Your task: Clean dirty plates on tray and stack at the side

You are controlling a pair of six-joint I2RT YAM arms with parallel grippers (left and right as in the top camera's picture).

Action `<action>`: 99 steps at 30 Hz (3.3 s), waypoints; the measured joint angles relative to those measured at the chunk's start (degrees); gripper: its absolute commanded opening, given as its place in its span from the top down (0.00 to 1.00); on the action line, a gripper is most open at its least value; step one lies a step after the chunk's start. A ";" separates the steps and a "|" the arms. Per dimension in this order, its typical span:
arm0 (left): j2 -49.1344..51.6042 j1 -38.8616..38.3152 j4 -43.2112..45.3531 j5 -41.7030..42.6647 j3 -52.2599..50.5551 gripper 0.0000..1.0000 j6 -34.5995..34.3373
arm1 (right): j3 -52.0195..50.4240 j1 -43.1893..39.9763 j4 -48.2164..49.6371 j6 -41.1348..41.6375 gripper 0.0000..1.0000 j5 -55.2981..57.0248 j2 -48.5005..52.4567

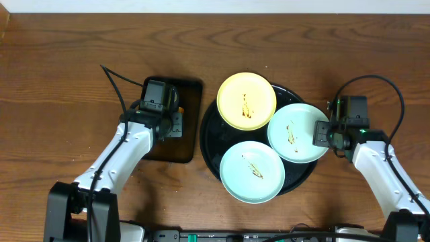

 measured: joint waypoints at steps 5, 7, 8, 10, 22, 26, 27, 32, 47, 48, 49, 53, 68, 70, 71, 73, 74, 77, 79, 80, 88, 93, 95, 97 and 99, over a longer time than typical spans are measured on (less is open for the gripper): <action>0.00 0.00 -0.07 0.00 0.00 0.92 -0.07 | 0.00 0.00 0.11 0.44 0.55 0.11 1.11; 0.00 0.00 -0.07 0.00 0.00 0.93 -0.20 | 0.00 0.00 0.11 0.44 0.55 0.13 1.86; 0.00 0.00 -0.04 -0.02 0.00 0.92 -0.20 | 0.00 0.00 0.11 0.46 0.55 0.17 2.29; 0.00 0.00 -0.04 0.00 0.00 0.92 -0.33 | -0.02 0.00 0.15 0.44 0.58 0.20 3.17; -0.92 0.00 0.31 0.00 0.00 0.93 -0.81 | -0.02 0.00 0.98 1.03 0.82 0.46 4.66; -5.14 0.00 2.86 0.00 0.00 0.92 -0.81 | -0.02 0.00 0.98 1.11 0.90 0.50 4.66; -6.64 0.00 3.89 0.00 0.00 0.93 -0.81 | -0.02 0.00 1.01 1.14 0.91 0.50 4.66; -13.00 0.00 8.79 0.00 0.04 0.93 -0.81 | -0.02 0.00 1.36 1.27 0.95 0.42 4.66; -17.16 0.00 12.79 -0.02 0.07 0.93 -0.81 | 0.00 0.00 1.57 1.46 0.99 -0.04 4.63; -17.16 0.00 12.72 -0.02 0.07 0.93 -0.81 | 0.00 0.00 1.57 1.46 0.99 -0.04 4.63; -17.14 0.00 12.48 -0.02 0.07 0.92 -0.83 | 0.00 0.00 1.57 1.46 0.99 -0.04 4.63; -15.72 0.00 9.70 0.00 0.04 0.93 -2.29 | 0.00 0.00 1.57 1.49 0.99 -0.04 4.63; -4.70 -0.04 -3.52 6.56 2.23 0.93 -6.91 | 0.00 0.00 1.53 1.49 0.99 -0.22 4.63; -4.70 -0.04 -4.07 7.93 4.26 0.93 -7.04 | 0.00 0.00 1.53 1.49 0.99 -0.24 4.63; -4.70 -0.04 -4.24 8.48 5.31 0.93 -7.06 | 0.00 0.00 1.53 1.49 0.99 -0.24 4.63; -4.68 -0.28 -5.49 9.51 7.65 0.93 -7.06 | 0.00 0.00 1.51 1.49 0.99 -0.22 4.63; -4.48 -0.68 -6.91 9.99 9.62 0.93 -7.06 | 0.00 0.00 1.51 1.49 0.99 -0.24 4.63; -3.19 -2.08 -10.03 10.75 13.73 0.93 -7.08 | 0.00 0.00 1.42 1.49 0.99 -0.24 4.63; -1.25 -4.02 -11.02 11.23 17.38 0.93 -7.06 | 0.02 0.00 1.40 1.49 0.99 -0.26 4.63; -0.31 -5.07 -11.02 11.39 18.88 0.93 -7.06 | 0.02 0.00 1.40 1.49 0.99 -0.26 4.63; 6.64 -17.33 -2.95 14.03 23.45 0.92 -7.32 | 0.04 0.00 1.31 1.49 0.99 -0.26 4.63; 12.24 -24.41 2.69 15.17 23.45 0.93 -8.83 | 0.07 0.00 1.20 1.49 0.99 -0.28 4.63; 14.67 -26.82 5.46 16.74 23.45 0.93 -9.07 | 0.09 0.00 1.16 1.49 0.99 -0.31 4.63; 16.92 -29.03 8.04 18.58 23.45 0.93 -9.33 | 0.09 0.00 1.14 1.49 0.99 -0.35 4.63; 18.86 -30.82 10.27 20.39 23.45 0.93 -9.77 | 0.09 0.00 1.14 1.49 0.99 -0.42 4.63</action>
